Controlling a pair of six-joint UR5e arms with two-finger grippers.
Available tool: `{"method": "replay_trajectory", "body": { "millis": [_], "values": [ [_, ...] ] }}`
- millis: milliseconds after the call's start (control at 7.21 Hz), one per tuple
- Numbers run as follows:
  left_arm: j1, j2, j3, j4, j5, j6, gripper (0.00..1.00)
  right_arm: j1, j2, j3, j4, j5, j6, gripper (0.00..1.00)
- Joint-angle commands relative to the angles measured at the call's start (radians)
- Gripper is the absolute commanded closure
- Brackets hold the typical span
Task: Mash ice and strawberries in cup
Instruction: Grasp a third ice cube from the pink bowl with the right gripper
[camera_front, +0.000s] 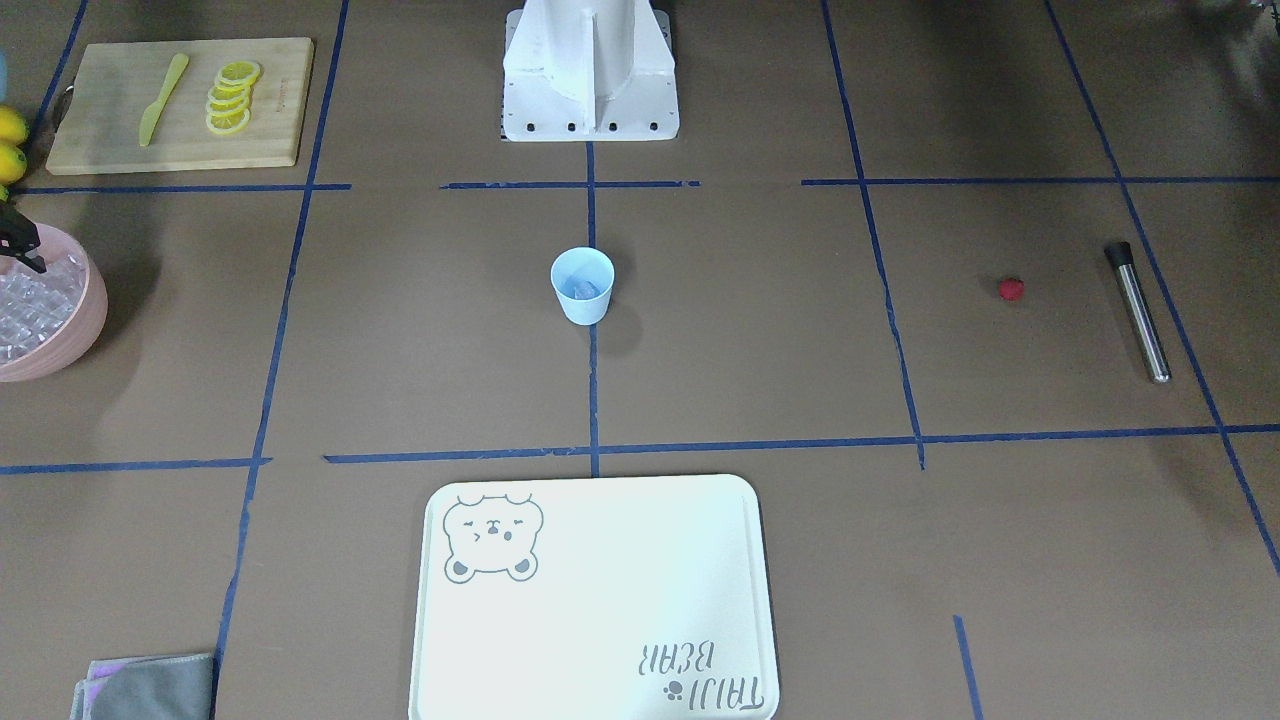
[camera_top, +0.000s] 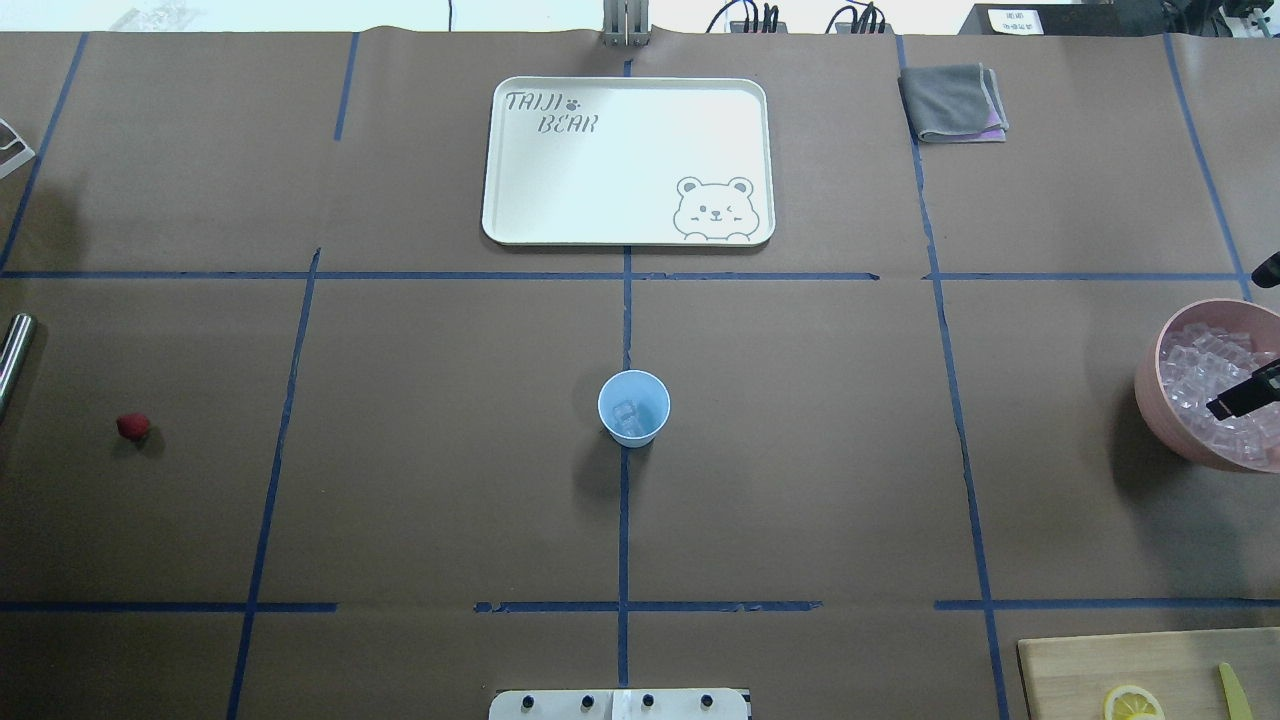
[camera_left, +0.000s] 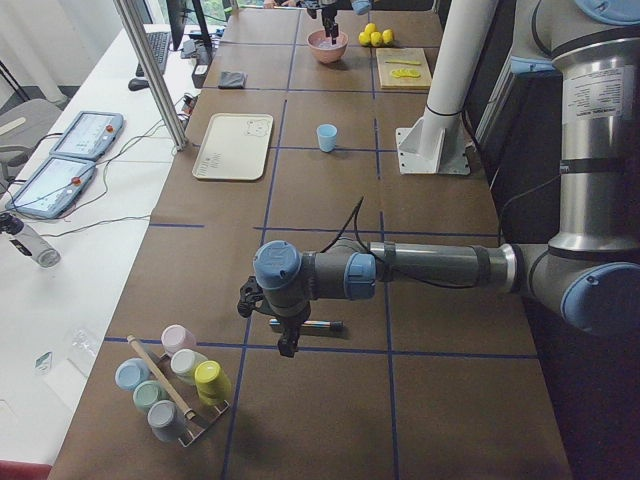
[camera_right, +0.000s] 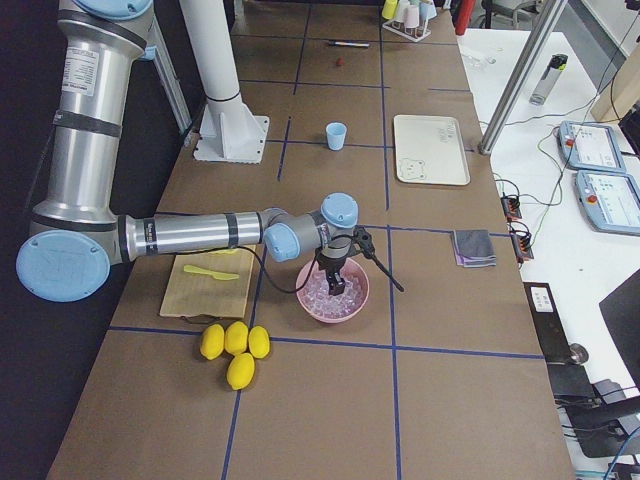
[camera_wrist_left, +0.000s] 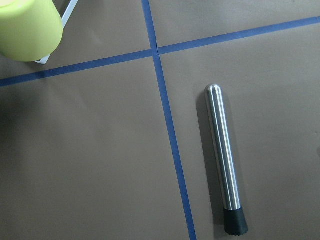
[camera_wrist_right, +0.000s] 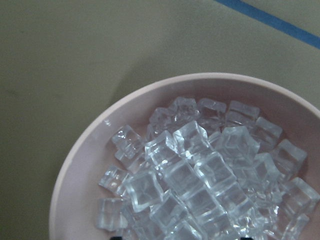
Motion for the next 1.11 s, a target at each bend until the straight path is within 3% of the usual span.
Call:
{"method": "replay_trajectory", "body": {
  "millis": [0, 139, 555, 971],
  "values": [
    [0.0, 0.0, 0.0, 0.0, 0.0, 0.0, 0.0, -0.006, 0.001, -0.005, -0.001, -0.002, 0.001, 0.24],
    [0.0, 0.0, 0.0, 0.0, 0.0, 0.0, 0.0, -0.007, 0.001, -0.005, -0.005, -0.004, 0.0, 0.33],
    [0.0, 0.0, 0.0, 0.0, 0.0, 0.0, 0.0, -0.009, 0.001, -0.005, -0.013, -0.004, -0.002, 0.91],
    [0.0, 0.0, 0.0, 0.0, 0.0, 0.0, 0.0, -0.006, 0.003, 0.001, -0.013, -0.002, -0.002, 0.96]
  ]
}}
